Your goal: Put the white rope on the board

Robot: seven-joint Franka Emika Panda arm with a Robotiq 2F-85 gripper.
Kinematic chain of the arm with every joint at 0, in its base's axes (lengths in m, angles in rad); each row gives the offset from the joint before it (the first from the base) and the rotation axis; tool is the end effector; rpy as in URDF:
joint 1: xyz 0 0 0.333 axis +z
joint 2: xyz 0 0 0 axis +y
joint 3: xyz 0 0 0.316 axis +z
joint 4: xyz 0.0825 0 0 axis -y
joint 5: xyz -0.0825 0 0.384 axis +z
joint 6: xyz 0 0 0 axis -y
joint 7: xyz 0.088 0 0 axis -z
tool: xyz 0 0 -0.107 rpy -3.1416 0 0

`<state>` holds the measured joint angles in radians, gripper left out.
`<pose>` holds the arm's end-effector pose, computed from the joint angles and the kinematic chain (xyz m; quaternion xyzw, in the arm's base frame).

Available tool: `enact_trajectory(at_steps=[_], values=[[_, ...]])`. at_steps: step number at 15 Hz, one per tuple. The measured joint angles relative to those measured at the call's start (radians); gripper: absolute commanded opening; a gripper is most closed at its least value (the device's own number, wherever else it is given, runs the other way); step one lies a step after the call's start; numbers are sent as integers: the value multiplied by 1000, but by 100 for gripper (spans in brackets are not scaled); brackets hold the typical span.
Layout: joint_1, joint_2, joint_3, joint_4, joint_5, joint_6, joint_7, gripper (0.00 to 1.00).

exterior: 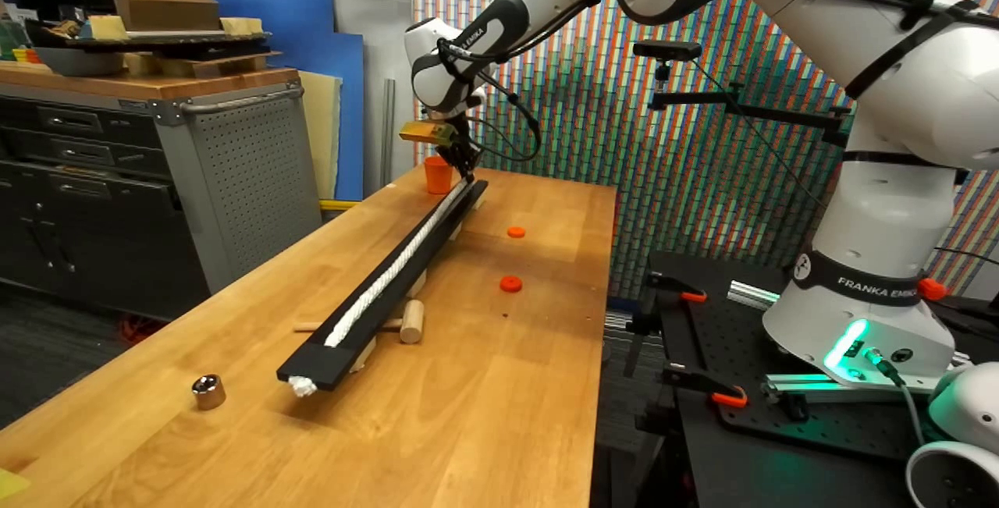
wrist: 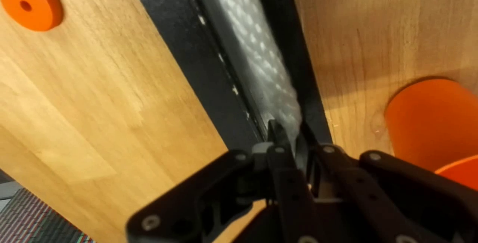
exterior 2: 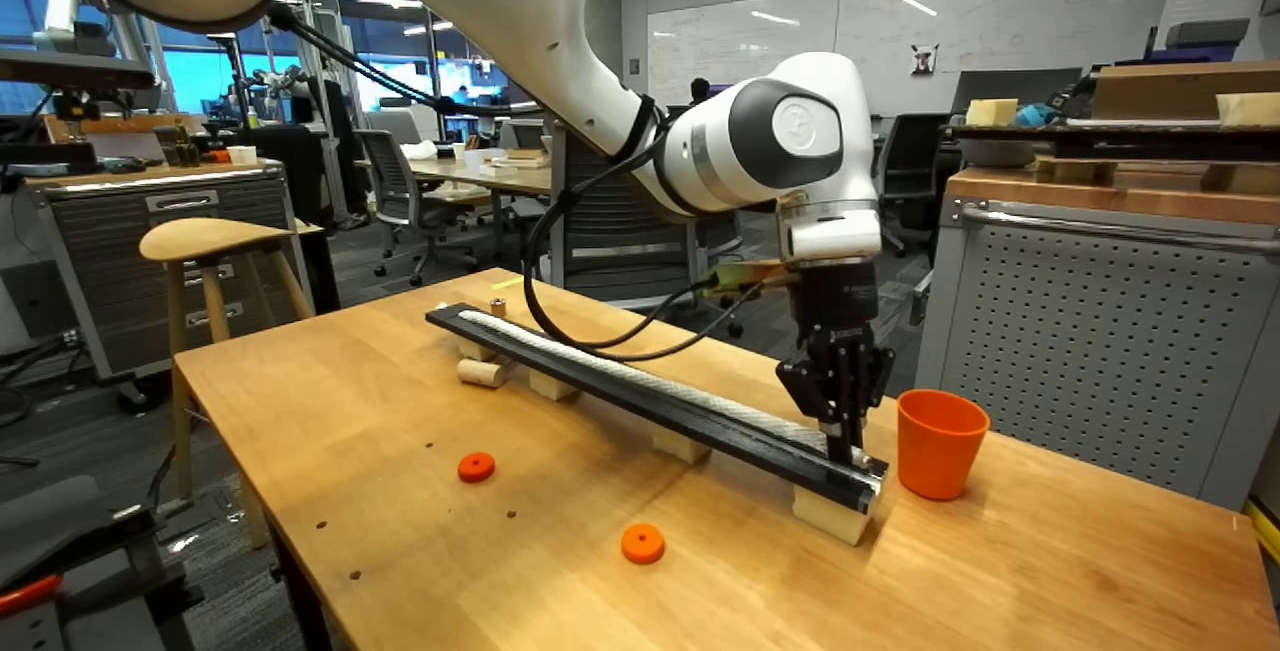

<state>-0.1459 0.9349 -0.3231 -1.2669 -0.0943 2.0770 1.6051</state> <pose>0.6837 -0.2855 0.2021 0.5685 -0.8036 0.0571 0.1667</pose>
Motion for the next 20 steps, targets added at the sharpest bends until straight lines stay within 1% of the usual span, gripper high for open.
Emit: enact_trajectory(at_steps=[9,20], values=[[-1,-8,0,-9,4,4,50,3],[15,-94,0,-131,-19,83,63,3]])
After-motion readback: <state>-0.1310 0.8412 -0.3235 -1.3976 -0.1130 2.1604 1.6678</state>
